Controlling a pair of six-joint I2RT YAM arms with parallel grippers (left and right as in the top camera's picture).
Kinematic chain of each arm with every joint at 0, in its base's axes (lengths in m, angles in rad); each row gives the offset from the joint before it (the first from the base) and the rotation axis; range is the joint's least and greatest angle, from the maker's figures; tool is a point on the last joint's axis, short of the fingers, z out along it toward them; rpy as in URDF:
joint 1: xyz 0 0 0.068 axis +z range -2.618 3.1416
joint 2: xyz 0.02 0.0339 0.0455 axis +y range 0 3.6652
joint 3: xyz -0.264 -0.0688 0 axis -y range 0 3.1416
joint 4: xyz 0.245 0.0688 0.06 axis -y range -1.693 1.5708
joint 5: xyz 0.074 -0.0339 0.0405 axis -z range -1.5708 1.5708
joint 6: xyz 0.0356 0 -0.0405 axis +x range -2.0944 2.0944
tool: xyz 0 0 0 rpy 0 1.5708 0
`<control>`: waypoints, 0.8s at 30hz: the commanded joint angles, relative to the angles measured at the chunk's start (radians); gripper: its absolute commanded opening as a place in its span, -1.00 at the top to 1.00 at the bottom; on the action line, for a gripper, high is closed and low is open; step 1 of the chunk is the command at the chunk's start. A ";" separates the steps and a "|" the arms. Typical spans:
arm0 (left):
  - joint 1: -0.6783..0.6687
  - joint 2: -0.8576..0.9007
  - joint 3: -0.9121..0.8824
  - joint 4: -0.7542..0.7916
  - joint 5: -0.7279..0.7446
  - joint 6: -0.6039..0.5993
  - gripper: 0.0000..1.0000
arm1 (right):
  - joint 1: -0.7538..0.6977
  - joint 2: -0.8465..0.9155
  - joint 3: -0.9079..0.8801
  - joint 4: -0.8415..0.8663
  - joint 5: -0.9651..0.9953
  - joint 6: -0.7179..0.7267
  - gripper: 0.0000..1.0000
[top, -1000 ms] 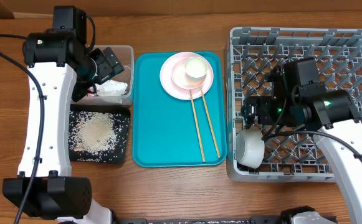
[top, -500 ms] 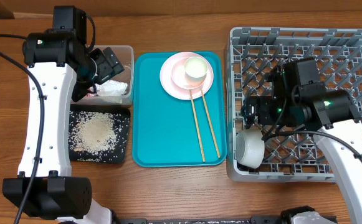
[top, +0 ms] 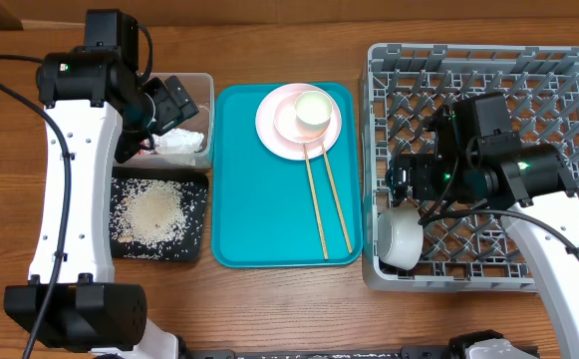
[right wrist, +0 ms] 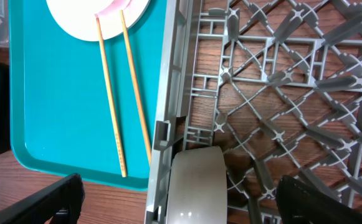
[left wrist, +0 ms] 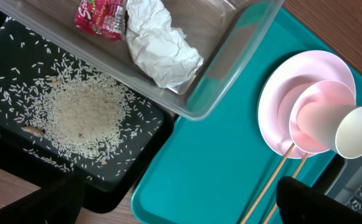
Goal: Sort waste into correct bins and load items into the dishwasher
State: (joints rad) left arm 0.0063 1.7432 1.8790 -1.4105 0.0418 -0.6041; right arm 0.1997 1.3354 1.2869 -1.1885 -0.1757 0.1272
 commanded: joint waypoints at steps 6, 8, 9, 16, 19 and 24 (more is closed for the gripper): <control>-0.007 -0.007 0.014 0.001 0.000 -0.002 -1.00 | 0.004 -0.003 0.030 0.006 0.007 0.004 -1.00; -0.007 -0.007 0.014 0.001 0.000 -0.002 -1.00 | 0.004 -0.003 0.030 0.006 0.007 0.004 -1.00; -0.007 -0.007 0.014 0.001 0.000 -0.002 -1.00 | 0.004 -0.003 0.030 0.006 0.007 0.004 -1.00; -0.007 -0.007 0.014 0.001 0.000 -0.002 -1.00 | 0.004 -0.003 0.030 0.006 0.007 0.004 -1.00; -0.007 -0.007 0.014 0.001 0.000 -0.002 -1.00 | 0.004 -0.003 0.030 0.006 0.007 0.004 -1.00; -0.007 -0.007 0.014 0.001 0.000 -0.002 -1.00 | 0.004 -0.003 0.030 0.035 -0.040 0.005 -1.00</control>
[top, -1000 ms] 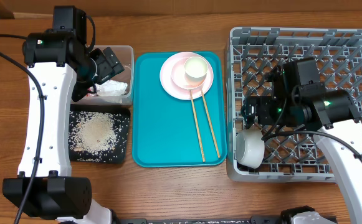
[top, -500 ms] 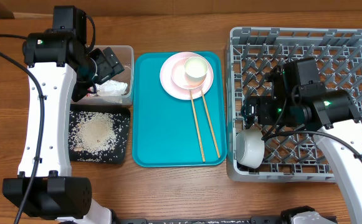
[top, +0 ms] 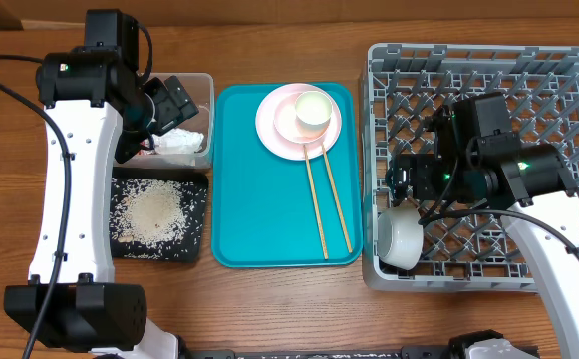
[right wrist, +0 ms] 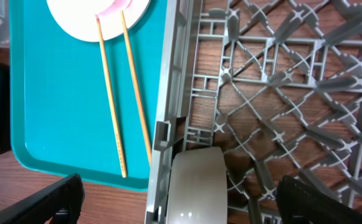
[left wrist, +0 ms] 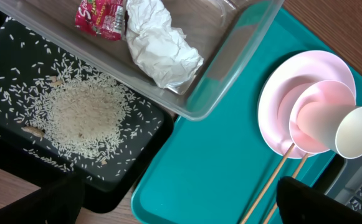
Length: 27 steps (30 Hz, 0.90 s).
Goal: Sort waste into correct bins and load items into the dishwasher
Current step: 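Move the right gripper to the wooden chopsticks on the teal tray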
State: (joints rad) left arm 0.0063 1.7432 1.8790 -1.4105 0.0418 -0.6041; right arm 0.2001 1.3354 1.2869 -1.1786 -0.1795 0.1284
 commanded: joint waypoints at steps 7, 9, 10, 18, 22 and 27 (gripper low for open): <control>-0.007 -0.007 0.014 0.001 0.000 -0.002 -1.00 | 0.006 -0.002 0.028 0.205 -0.456 0.105 -1.00; -0.007 -0.007 0.014 0.001 0.000 -0.002 -1.00 | 0.032 -0.001 0.021 0.254 -0.466 0.159 -0.91; -0.007 -0.007 0.014 0.001 0.000 -0.002 -1.00 | 0.055 0.000 0.021 0.269 -0.459 0.156 -0.86; -0.007 -0.007 0.014 0.001 0.000 -0.002 -1.00 | 0.380 0.017 0.021 0.288 -0.006 0.336 0.13; -0.007 -0.007 0.014 0.001 0.000 -0.002 -1.00 | 0.508 0.068 0.021 0.292 0.147 0.370 0.16; -0.007 -0.007 0.014 0.001 0.000 -0.002 -1.00 | 0.600 0.198 0.021 0.311 0.306 0.370 0.41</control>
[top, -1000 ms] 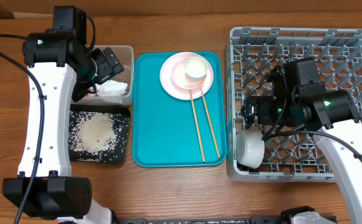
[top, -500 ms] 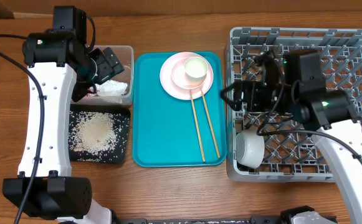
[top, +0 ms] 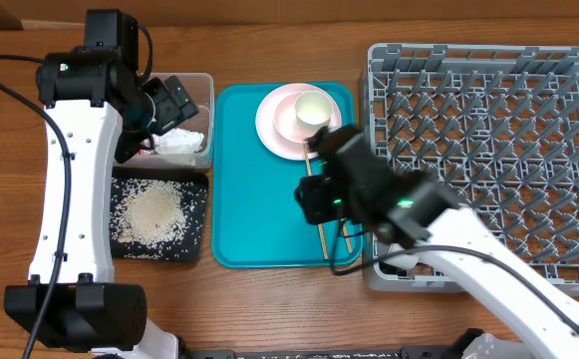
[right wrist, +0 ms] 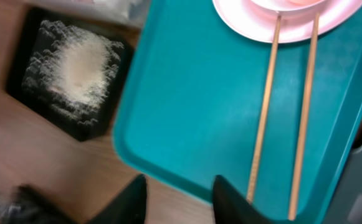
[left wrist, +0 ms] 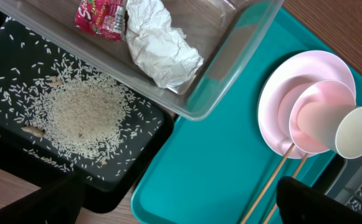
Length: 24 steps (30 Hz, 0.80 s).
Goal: Sort waste into correct bins and load items into the dishwasher
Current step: 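Move the right gripper to the wooden chopsticks on the teal tray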
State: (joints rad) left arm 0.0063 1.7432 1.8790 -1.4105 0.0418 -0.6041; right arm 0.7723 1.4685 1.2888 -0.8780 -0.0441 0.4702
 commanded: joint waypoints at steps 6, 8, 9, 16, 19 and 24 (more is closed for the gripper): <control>-0.007 -0.007 0.014 0.001 0.000 -0.002 -1.00 | 0.032 0.225 0.019 0.054 0.265 0.044 0.48; -0.007 -0.007 0.014 0.001 0.000 -0.002 -1.00 | 0.023 0.270 0.019 0.059 0.291 0.055 0.48; -0.007 -0.007 0.014 0.001 0.000 -0.002 -1.00 | 0.018 0.288 0.019 0.063 0.294 0.055 0.47; -0.007 -0.007 0.014 0.001 0.000 -0.002 -1.00 | -0.022 0.362 0.019 0.092 0.286 0.055 0.40; -0.007 -0.007 0.014 0.001 0.000 -0.002 -1.00 | -0.023 0.377 0.017 0.094 0.286 0.055 0.40; -0.007 -0.007 0.014 0.001 0.000 -0.002 -1.00 | -0.023 0.390 -0.028 0.174 0.204 0.054 0.40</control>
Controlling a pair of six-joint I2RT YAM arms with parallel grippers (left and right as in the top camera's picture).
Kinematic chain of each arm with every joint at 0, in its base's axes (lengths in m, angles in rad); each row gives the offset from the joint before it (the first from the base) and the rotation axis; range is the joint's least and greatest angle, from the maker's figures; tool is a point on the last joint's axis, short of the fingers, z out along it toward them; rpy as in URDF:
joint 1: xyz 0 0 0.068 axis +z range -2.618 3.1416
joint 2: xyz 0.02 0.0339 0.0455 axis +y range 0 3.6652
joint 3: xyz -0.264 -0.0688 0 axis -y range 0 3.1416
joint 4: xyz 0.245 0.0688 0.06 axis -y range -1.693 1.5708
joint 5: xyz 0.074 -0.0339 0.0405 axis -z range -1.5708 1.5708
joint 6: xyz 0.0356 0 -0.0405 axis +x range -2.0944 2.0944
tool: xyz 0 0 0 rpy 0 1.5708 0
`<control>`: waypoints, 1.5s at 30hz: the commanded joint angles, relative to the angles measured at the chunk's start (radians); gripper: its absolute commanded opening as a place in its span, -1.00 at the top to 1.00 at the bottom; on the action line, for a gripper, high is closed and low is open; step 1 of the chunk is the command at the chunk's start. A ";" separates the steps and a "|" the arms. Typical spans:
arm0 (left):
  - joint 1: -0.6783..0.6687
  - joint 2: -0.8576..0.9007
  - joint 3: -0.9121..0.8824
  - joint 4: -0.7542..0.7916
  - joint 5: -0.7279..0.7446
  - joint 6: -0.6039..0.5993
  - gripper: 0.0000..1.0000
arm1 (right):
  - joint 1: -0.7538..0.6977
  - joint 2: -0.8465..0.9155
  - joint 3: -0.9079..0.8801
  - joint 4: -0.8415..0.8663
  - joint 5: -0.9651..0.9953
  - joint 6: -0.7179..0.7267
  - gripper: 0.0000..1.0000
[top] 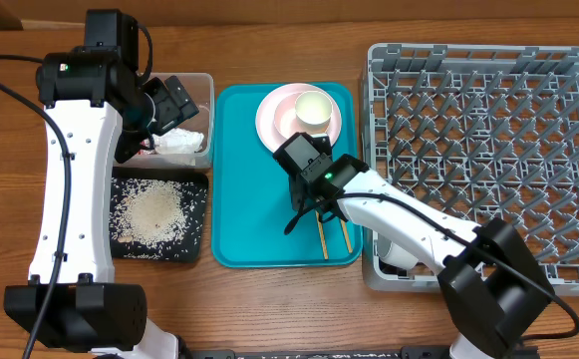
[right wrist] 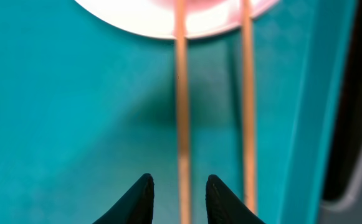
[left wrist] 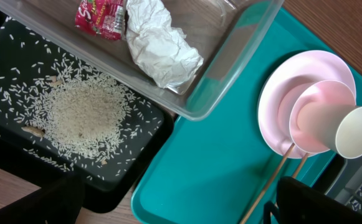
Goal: Sort waste into correct bins and load items into the dishwasher
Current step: 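Move the right gripper to the wooden chopsticks on the teal tray, then close the right gripper on one wooden chopstick and lift it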
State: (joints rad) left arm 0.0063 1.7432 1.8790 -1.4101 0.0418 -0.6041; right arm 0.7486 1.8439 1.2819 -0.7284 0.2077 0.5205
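Note:
Two wooden chopsticks lie side by side on the teal tray, their far ends on the pink plate. My right gripper is open and low over them, its black fingertips straddling the left chopstick. On the plate sit a pink bowl and a tipped paper cup. My left gripper hangs open and empty above the clear bin, which holds a crumpled tissue and a red wrapper.
The grey dish rack fills the right side. A black tray with loose rice lies in front of the clear bin. My right arm reaches from the rack's front left corner across the tray's right rim.
My right gripper was higher above the teal tray, with the rice tray also in its view. It is now close over the chopsticks, fingertips either side of the left one. The left arm has not moved.
At the two earliest moments my right gripper hung open over the rack's front left corner, where a white bowl lay. Then it was above the teal tray, and now it is down at the chopsticks. My left gripper stayed open over the clear bin throughout.

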 commanded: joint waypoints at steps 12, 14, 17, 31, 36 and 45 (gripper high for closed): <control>-0.007 -0.007 0.014 0.000 0.000 -0.002 -1.00 | 0.002 0.016 -0.074 -0.003 0.025 0.000 0.34; -0.007 -0.007 0.014 0.000 0.000 -0.002 -1.00 | 0.004 0.016 -0.080 0.002 0.007 0.000 0.34; -0.007 -0.007 0.014 0.000 0.000 -0.002 -1.00 | 0.005 0.016 -0.097 0.009 -0.008 0.001 0.34; -0.007 -0.007 0.014 0.000 0.000 -0.002 -1.00 | 0.005 0.015 -0.206 0.137 -0.066 0.007 0.56; -0.007 -0.007 0.014 0.000 0.000 -0.002 -1.00 | 0.003 -0.015 -0.123 0.023 -0.106 0.004 0.79; -0.007 -0.007 0.014 0.000 0.000 -0.002 -1.00 | 0.000 -0.162 0.104 -0.209 -0.135 0.003 0.92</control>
State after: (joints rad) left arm 0.0063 1.7432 1.8790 -1.4101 0.0418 -0.6041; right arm 0.7486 1.7817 1.3178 -0.9249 0.0925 0.5232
